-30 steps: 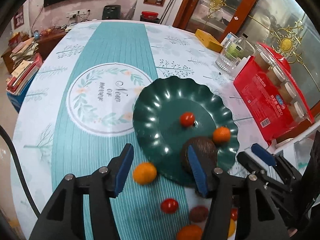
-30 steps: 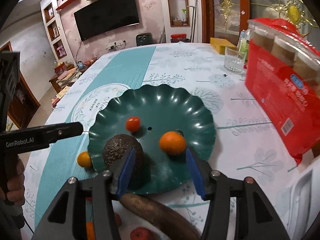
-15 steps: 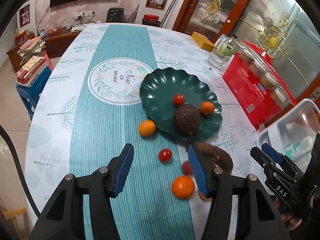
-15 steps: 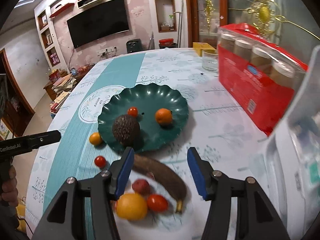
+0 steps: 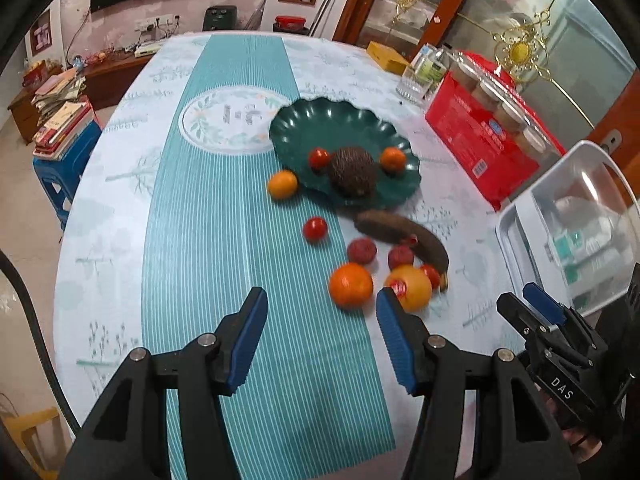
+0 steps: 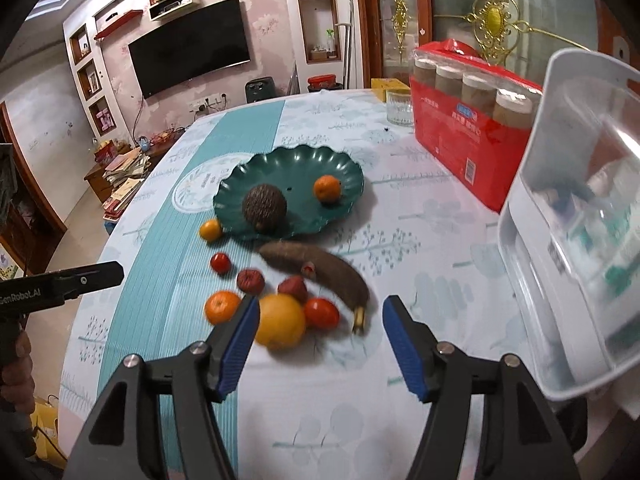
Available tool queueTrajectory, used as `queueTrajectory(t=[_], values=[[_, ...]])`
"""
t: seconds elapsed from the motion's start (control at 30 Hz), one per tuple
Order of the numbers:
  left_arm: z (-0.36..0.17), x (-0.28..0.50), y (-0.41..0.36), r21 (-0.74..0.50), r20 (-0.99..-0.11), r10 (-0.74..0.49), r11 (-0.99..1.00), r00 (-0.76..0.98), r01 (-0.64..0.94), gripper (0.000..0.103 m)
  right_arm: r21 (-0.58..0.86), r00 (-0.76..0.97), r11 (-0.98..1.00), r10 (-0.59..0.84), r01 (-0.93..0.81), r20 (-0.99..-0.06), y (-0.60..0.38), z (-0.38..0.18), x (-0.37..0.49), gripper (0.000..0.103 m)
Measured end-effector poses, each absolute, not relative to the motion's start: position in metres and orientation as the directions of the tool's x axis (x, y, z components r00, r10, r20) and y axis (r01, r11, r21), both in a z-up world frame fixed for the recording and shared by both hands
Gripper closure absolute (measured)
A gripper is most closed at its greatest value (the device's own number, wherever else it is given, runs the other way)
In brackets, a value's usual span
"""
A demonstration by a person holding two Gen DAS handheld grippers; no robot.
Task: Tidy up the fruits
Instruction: 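Move both tools back toward the remaining fruit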
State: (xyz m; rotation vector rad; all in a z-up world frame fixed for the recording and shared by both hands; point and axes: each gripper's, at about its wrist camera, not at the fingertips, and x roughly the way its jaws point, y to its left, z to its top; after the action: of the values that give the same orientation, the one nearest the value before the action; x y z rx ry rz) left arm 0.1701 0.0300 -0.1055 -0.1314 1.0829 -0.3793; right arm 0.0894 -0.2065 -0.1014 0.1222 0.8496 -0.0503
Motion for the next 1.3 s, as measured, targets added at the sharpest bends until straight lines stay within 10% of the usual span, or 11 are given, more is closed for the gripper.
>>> queueTrajectory(t=[1.3], values=[[-0.184,0.179,-0.019,-0.27,-0.895,-0.283,0.959,0.345,0.086,0.047,0.426,0.389,0.905,0.394,-0.004,-0.833,-0.215,-0.208,0.152,0.034]])
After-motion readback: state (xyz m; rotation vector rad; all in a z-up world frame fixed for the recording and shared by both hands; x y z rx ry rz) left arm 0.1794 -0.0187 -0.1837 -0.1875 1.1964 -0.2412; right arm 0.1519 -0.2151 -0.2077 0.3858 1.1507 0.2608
